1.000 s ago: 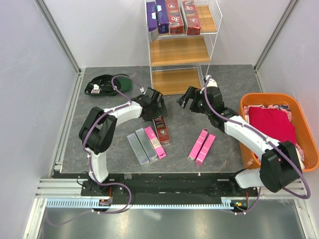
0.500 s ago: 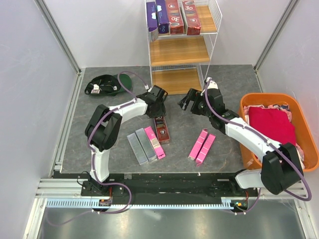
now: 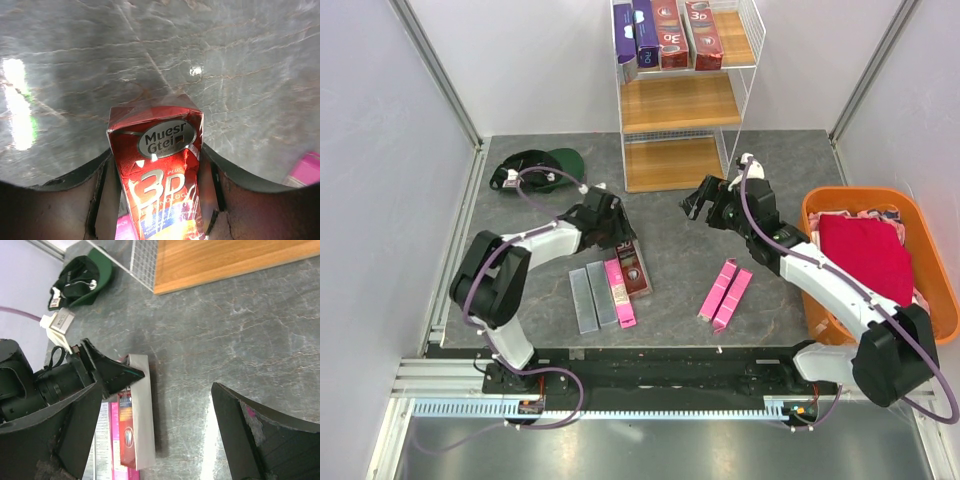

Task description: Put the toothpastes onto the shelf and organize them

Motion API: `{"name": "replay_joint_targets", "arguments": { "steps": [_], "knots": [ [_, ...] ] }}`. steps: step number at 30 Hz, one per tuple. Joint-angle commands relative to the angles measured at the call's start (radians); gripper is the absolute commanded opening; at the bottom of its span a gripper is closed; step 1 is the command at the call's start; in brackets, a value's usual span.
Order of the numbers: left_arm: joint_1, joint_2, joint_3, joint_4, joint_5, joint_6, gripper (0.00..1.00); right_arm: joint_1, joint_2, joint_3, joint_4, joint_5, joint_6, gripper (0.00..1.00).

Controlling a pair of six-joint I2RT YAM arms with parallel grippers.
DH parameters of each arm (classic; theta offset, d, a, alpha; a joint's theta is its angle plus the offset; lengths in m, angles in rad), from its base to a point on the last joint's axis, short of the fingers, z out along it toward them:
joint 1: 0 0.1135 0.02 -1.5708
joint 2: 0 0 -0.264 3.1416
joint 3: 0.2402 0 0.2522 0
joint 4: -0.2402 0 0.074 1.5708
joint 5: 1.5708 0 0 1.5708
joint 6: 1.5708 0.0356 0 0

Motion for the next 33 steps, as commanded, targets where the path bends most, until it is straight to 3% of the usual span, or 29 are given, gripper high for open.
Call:
{"name": "replay_joint_targets", "arguments": {
  "steps": [1, 9, 16, 23, 33],
  "knots": [
    [0.099, -0.124, -0.15, 0.316, 0.225, -0.137, 0.47, 0.035, -0.046, 0.009, 0.0, 0.047, -0.016, 0.98],
    [0.262, -0.175, -0.475, 0.901, 0.454, -0.507, 0.45, 0.154, -0.067, -0.033, 0.033, 0.082, 0.001, 0.98],
    [0.288, -0.114, -0.546, 1.138, 0.526, -0.655, 0.45, 0.326, -0.063, -0.074, 0.072, 0.149, -0.005, 0.98],
    [0.291, -0.016, -0.554, 1.285, 0.569, -0.738, 0.41, 0.5, -0.04, -0.126, 0.115, 0.234, 0.009, 0.96],
    [0.292, -0.005, -0.56, 1.31, 0.572, -0.751, 0.41, 0.63, 0.042, -0.12, 0.125, 0.321, 0.042, 0.88]
  ]
}}
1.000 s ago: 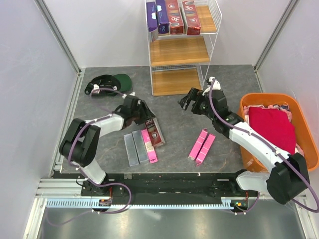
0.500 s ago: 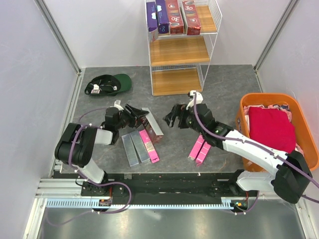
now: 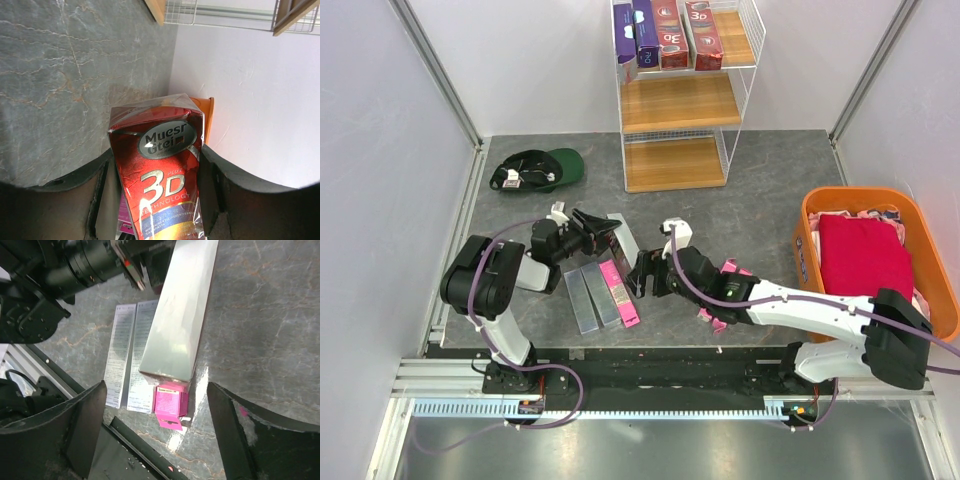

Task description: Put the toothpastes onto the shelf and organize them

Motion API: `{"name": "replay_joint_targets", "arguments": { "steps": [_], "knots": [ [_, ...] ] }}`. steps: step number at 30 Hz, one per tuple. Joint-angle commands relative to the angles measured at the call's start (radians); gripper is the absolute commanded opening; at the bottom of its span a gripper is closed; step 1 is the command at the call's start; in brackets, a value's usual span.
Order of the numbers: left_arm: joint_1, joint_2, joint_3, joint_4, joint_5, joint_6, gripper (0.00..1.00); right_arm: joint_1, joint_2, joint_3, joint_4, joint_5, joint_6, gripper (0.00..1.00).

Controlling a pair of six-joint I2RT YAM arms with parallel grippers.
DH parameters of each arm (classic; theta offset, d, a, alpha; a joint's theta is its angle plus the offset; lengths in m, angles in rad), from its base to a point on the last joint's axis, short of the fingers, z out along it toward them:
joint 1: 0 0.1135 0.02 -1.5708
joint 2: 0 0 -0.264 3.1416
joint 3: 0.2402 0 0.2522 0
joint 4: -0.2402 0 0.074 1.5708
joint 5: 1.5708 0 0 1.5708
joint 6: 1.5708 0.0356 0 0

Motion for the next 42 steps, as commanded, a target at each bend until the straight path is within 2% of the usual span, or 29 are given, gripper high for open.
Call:
{"name": "replay_joint_targets", "arguments": {
  "steps": [1, 3, 7, 13, 18, 25, 29, 32, 33, 36, 42],
  "knots": [
    [0.005, -0.007, -0.001, 0.101, 0.025, -0.053, 0.41, 0.052, 0.045, 0.016, 0.031, 0.088, 0.027, 0.81],
    [0.005, -0.009, -0.001, 0.102, 0.025, -0.054, 0.41, 0.058, 0.071, 0.021, 0.028, 0.133, 0.035, 0.77],
    [0.005, -0.01, -0.001, 0.104, 0.028, -0.056, 0.41, 0.076, 0.095, 0.024, 0.051, 0.203, 0.061, 0.63],
    [0.005, -0.007, -0.002, 0.115, 0.032, -0.062, 0.41, 0.089, 0.111, 0.033, 0.091, 0.281, 0.061, 0.55],
    [0.005, -0.002, -0.001, 0.132, 0.038, -0.07, 0.41, 0.089, 0.14, 0.043, 0.117, 0.277, 0.056, 0.53],
    [0.005, -0.001, -0.001, 0.144, 0.044, -0.079, 0.41, 0.09, 0.192, 0.063, 0.145, 0.243, 0.067, 0.59],
    [0.005, -0.004, -0.001, 0.148, 0.047, -0.082, 0.41, 0.089, 0.192, 0.064, 0.157, 0.263, 0.062, 0.58],
    [0.005, -0.001, 0.001, 0.148, 0.048, -0.082, 0.42, 0.09, 0.178, 0.058, 0.162, 0.278, 0.056, 0.47],
    [0.005, -0.001, 0.001, 0.15, 0.05, -0.082, 0.42, 0.09, 0.174, 0.055, 0.163, 0.287, 0.056, 0.39],
    [0.005, 0.002, 0.002, 0.155, 0.053, -0.078, 0.49, 0.087, 0.16, 0.053, 0.152, 0.298, 0.056, 0.3],
    [0.005, -0.009, 0.016, 0.127, 0.071, -0.048, 0.71, 0.089, 0.131, 0.05, 0.149, 0.3, 0.056, 0.25]
  ]
}}
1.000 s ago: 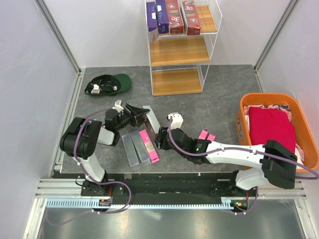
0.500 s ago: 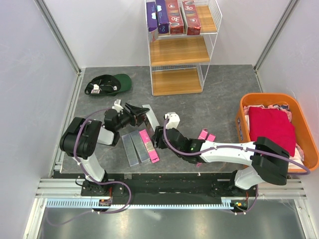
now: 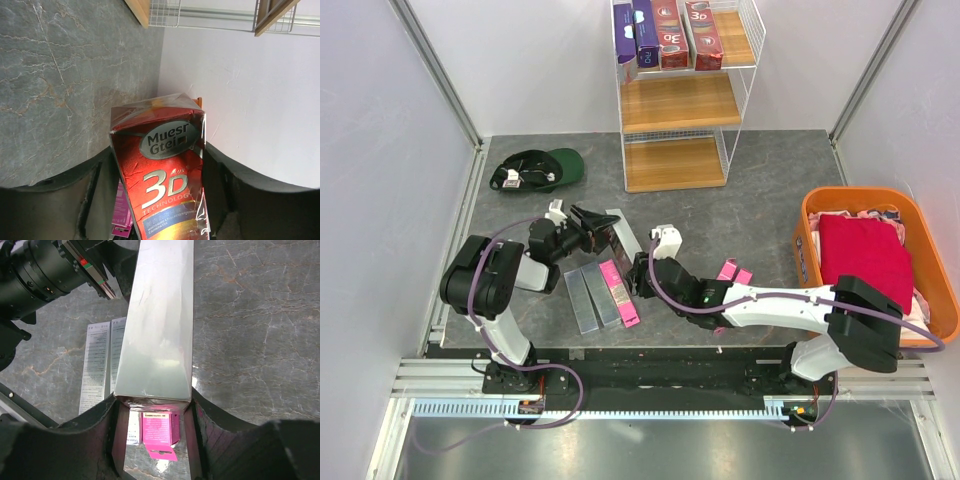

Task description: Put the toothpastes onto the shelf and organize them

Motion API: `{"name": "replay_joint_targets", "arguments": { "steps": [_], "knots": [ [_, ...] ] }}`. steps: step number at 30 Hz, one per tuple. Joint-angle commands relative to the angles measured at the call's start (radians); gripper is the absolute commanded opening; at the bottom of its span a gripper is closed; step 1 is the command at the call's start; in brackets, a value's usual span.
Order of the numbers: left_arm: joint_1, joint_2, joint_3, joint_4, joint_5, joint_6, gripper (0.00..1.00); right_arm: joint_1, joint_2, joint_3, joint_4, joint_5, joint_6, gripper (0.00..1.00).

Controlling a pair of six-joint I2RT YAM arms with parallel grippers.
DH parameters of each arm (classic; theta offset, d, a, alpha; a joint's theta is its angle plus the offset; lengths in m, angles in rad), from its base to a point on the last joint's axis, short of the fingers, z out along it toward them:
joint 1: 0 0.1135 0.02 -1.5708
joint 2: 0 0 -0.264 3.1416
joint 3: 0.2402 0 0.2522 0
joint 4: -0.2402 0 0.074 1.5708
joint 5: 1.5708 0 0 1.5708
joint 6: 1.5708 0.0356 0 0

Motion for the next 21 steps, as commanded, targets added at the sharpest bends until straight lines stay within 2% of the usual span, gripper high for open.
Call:
{"name": "replay_joint_targets", "arguments": {
  "steps": [1, 3, 5, 10, 19, 21],
  "knots": [
    [-0.003, -0.017, 0.023, 0.048, 0.06, 0.0, 0.76, -0.006, -0.065, 0.025, 0.041, 0.047, 0.027, 0.25],
    [-0.003, -0.029, 0.026, 0.014, 0.063, 0.012, 0.82, -0.011, -0.079, 0.023, 0.039, 0.042, 0.028, 0.25],
    [-0.003, -0.055, 0.035, -0.05, 0.06, 0.041, 0.98, -0.016, -0.104, 0.025, 0.034, 0.031, 0.028, 0.25],
    [-0.003, -0.141, 0.067, -0.237, 0.033, 0.159, 1.0, -0.075, -0.163, 0.023, 0.022, -0.035, 0.053, 0.24],
    [-0.003, -0.432, 0.102, -0.618, -0.128, 0.382, 1.0, -0.275, -0.266, -0.027, 0.027, -0.245, 0.113, 0.24],
    [-0.005, -0.509, 0.099, -0.652, -0.176, 0.414, 1.0, -0.327, -0.306, -0.035, 0.027, -0.285, 0.109, 0.23]
  ]
}}
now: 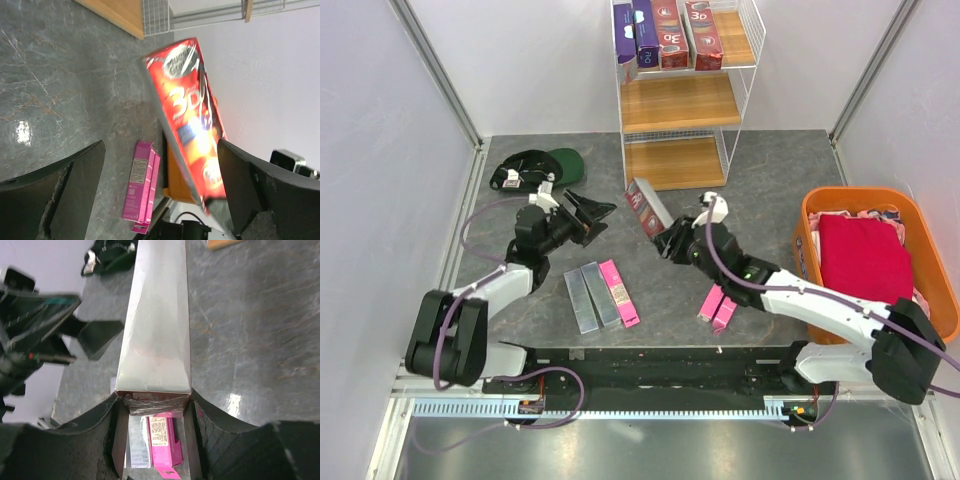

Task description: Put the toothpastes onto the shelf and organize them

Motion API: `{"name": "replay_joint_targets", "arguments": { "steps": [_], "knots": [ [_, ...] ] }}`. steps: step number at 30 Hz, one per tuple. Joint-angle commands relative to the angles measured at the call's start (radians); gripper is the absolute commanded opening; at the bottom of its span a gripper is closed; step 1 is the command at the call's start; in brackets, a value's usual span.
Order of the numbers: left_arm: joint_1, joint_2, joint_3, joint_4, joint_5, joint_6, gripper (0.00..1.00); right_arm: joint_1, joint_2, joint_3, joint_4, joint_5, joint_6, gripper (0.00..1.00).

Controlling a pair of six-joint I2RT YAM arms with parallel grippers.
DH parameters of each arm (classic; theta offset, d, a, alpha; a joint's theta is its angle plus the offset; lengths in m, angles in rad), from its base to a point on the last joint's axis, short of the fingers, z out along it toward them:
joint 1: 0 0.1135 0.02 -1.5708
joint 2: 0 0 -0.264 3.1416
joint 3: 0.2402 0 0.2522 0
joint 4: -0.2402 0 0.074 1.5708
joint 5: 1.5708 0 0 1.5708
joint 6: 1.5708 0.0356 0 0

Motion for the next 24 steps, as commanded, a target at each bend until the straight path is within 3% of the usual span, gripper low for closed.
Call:
{"name": "replay_joint_targets", "arguments": {
  "steps": [1, 7, 17, 24],
  "knots": [
    [-0.002, -0.144, 0.028, -0.196, -0.122, 0.161, 1.0, -0.09, -0.106, -0.008, 0.068, -0.099, 0.019, 0.23],
    [-0.002, -0.244, 0.027, -0.278, -0.209, 0.211, 1.0, -0.262, -0.235, 0.012, 0.06, -0.292, 0.055, 0.24],
    [-0.002, -0.186, 0.039, -0.282, -0.197, 0.209, 1.0, -0.513, -0.289, 0.155, 0.152, -0.757, 0.179, 0.24],
    [-0.002, -0.189, 0.034, -0.284, -0.203, 0.207, 1.0, -0.596, -0.26, 0.164, 0.313, -0.835, 0.295, 0.24]
  ]
}}
